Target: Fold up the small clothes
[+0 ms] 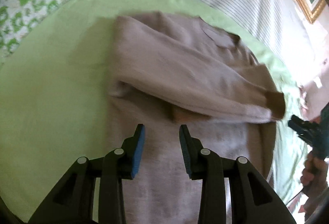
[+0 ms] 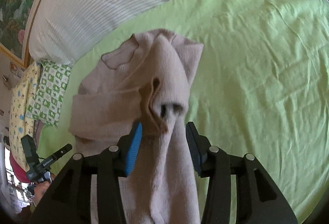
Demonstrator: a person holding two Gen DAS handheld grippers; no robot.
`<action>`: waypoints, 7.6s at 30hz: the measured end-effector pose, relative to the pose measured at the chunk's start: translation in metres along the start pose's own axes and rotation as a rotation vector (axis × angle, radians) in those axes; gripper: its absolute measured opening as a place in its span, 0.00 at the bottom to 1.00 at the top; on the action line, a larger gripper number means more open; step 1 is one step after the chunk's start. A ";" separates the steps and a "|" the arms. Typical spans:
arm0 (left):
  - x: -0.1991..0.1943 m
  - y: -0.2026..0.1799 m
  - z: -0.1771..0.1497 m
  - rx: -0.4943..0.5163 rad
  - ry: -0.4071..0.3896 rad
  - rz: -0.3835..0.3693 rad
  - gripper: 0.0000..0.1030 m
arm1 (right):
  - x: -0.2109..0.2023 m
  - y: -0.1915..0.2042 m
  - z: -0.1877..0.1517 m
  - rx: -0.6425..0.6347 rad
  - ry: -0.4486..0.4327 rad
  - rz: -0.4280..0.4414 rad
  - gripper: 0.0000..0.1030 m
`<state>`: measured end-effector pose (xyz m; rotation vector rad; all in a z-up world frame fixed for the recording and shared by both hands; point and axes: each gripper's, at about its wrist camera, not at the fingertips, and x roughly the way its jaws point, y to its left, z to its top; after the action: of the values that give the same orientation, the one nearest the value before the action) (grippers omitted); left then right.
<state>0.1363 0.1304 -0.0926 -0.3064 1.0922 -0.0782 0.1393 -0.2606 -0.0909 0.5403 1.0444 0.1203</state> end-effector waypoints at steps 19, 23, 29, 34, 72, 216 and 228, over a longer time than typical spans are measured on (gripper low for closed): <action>0.079 -0.006 0.037 -0.246 0.069 -0.100 0.38 | 0.019 -0.038 0.053 0.172 -0.109 -0.019 0.44; 0.082 -0.009 0.039 -0.211 0.056 -0.102 0.34 | 0.047 -0.063 0.081 0.286 -0.104 -0.032 0.44; 0.087 -0.009 0.040 -0.197 0.055 -0.149 0.17 | 0.101 -0.059 0.097 0.261 -0.014 -0.040 0.44; 0.082 -0.003 0.040 -0.200 0.019 -0.216 0.06 | 0.115 -0.040 0.095 0.191 -0.012 -0.010 0.07; 0.038 0.026 0.005 -0.150 0.050 -0.150 0.26 | 0.002 -0.050 0.080 -0.043 -0.037 -0.151 0.37; -0.084 -0.020 -0.260 -0.109 0.121 -0.022 0.07 | -0.140 -0.122 -0.199 0.157 0.152 0.077 0.08; -0.123 -0.025 -0.253 -0.212 -0.014 -0.193 0.07 | -0.149 -0.170 -0.217 0.320 0.142 0.267 0.06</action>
<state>-0.1412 0.0805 -0.0865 -0.6021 1.0568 -0.1323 -0.1470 -0.3789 -0.1382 0.9731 1.1332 0.2321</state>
